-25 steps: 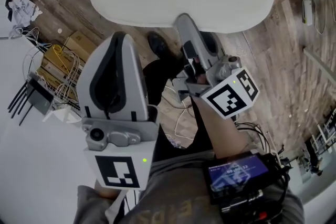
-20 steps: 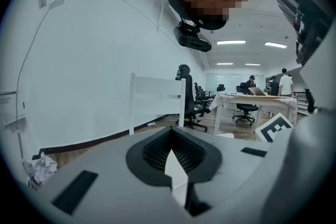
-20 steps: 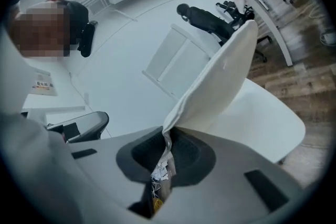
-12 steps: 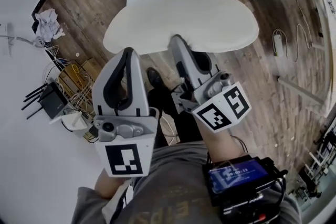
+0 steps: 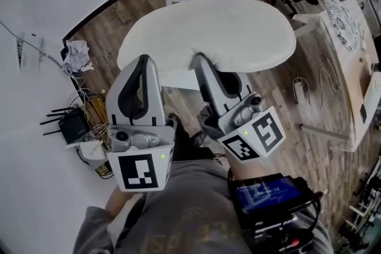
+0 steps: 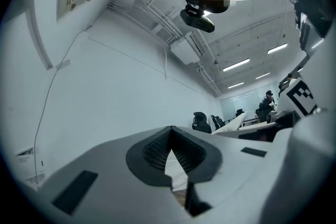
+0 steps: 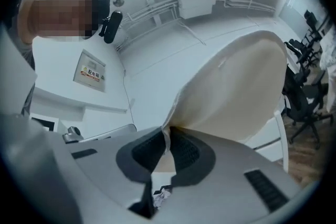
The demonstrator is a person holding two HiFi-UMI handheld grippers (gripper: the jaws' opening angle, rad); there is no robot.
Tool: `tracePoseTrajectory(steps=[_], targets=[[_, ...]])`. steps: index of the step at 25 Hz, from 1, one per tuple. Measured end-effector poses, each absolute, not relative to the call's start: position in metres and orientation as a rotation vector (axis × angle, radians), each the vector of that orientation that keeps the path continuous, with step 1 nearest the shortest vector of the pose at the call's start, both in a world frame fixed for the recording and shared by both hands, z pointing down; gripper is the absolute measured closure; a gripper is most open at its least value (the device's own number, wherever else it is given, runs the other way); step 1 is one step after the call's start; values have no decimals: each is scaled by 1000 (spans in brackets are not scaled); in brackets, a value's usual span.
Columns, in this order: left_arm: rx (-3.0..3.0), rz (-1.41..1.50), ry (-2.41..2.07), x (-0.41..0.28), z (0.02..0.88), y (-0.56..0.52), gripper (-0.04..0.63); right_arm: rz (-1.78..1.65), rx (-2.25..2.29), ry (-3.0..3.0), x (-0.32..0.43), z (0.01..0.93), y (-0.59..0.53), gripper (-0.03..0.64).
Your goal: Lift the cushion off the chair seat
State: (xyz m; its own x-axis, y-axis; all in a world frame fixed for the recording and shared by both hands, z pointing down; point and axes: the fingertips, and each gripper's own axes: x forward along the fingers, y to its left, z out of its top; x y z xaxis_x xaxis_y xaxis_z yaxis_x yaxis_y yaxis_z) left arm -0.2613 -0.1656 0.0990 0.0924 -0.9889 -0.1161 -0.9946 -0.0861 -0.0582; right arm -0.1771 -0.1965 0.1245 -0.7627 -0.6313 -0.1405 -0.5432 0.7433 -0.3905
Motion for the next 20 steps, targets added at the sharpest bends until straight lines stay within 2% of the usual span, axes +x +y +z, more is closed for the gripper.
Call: tracePoseTrajectory(steps=[7, 20], targets=[[-2123, 131, 2027, -267, 30, -155, 589, -144, -923, 2713, -186, 39, -184, 588], [-2025, 150, 2041, -268, 16, -161, 589, 227, -1121, 2728, -190, 21, -190, 583]])
